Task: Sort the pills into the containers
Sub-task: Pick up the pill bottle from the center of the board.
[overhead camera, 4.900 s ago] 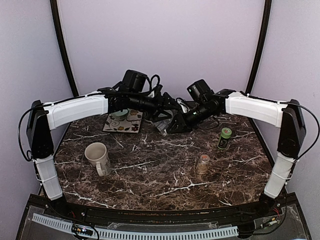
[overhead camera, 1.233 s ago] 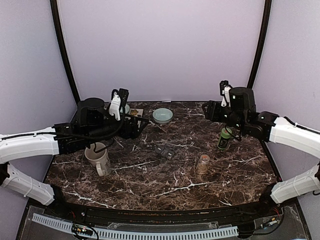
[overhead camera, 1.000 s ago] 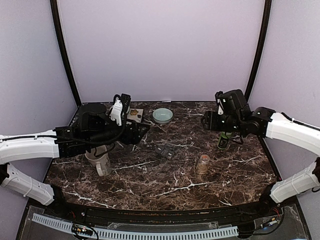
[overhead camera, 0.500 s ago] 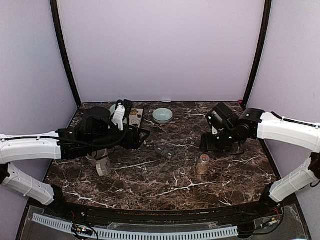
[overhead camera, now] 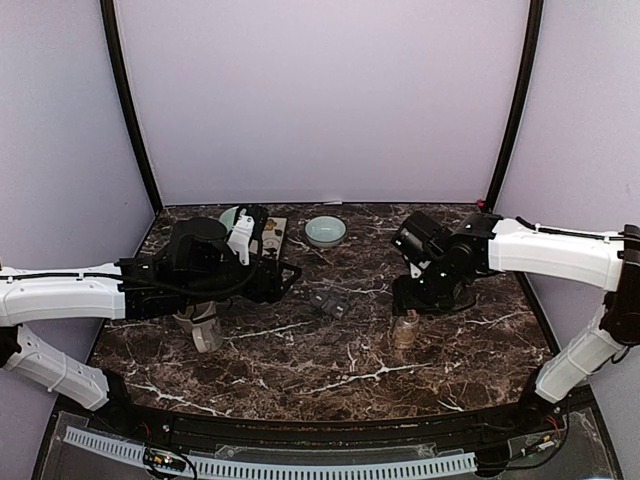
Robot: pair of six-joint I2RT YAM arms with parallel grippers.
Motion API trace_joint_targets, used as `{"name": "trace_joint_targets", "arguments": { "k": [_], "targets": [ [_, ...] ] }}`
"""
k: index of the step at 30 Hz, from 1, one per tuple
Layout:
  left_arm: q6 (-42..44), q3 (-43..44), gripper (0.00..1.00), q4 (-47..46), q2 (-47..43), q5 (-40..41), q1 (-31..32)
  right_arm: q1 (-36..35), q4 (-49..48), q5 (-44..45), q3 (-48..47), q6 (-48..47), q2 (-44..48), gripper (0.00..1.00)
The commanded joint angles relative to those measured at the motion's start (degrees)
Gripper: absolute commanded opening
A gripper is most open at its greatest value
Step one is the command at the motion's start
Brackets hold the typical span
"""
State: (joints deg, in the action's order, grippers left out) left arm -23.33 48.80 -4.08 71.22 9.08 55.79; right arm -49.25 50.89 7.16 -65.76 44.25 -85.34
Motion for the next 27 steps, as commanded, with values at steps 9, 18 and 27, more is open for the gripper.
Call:
{"name": "trace_joint_targets", "arguments": {
  "k": [9, 18, 27],
  "targets": [
    [0.0, 1.2, 0.78, 0.4, 0.0, 0.9, 0.3, -0.5, 3.1, -0.7, -3.4, -1.4, -3.2, 0.63],
    [0.0, 1.1, 0.78, 0.1, 0.4, 0.7, 0.3, -0.4, 3.5, -0.7, -3.5, -1.8, -3.7, 0.61],
    [-0.4, 0.6, 0.78, 0.1, 0.1, 0.8, 0.3, -0.3, 2.7, -1.3, -2.2, -2.0, -4.0, 0.54]
  ]
}}
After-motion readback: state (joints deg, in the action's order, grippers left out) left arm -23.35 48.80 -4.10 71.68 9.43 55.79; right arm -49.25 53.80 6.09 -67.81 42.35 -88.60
